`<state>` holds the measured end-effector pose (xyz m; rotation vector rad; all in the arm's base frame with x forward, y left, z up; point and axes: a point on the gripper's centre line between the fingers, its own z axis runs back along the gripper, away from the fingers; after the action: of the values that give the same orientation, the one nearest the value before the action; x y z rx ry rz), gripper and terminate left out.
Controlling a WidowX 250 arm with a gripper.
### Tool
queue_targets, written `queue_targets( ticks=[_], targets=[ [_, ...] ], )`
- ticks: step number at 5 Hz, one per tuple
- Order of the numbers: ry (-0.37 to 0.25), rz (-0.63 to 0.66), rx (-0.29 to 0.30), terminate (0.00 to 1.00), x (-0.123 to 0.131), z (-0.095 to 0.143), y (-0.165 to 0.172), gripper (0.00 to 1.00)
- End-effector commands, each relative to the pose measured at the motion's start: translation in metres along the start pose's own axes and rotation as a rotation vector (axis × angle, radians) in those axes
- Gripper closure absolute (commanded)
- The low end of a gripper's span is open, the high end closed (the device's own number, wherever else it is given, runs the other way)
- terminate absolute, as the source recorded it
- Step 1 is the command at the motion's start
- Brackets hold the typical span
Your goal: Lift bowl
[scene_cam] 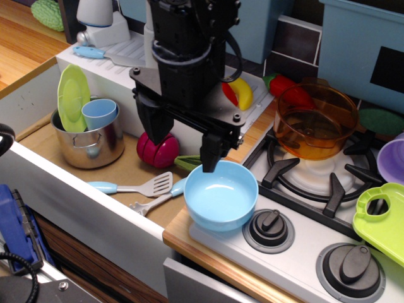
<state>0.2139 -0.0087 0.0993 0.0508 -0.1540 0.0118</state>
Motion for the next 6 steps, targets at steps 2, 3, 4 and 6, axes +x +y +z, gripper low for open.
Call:
queue_targets(
  ticks=[2, 3, 4, 6],
  targets=[
    [0.007, 0.0, -0.025, 0.0, 0.007, -0.007, 0.008, 0.0],
    [-0.004, -0.001, -0.045, 0.0, 0.012, -0.018, 0.011, 0.0],
    [-0.011, 0.0, -0.069, 0.0, 0.021, -0.03, 0.013, 0.0],
    [-0.042, 0.003, -0.1, 0.0, 0.022, -0.057, 0.01, 0.0]
  ],
)
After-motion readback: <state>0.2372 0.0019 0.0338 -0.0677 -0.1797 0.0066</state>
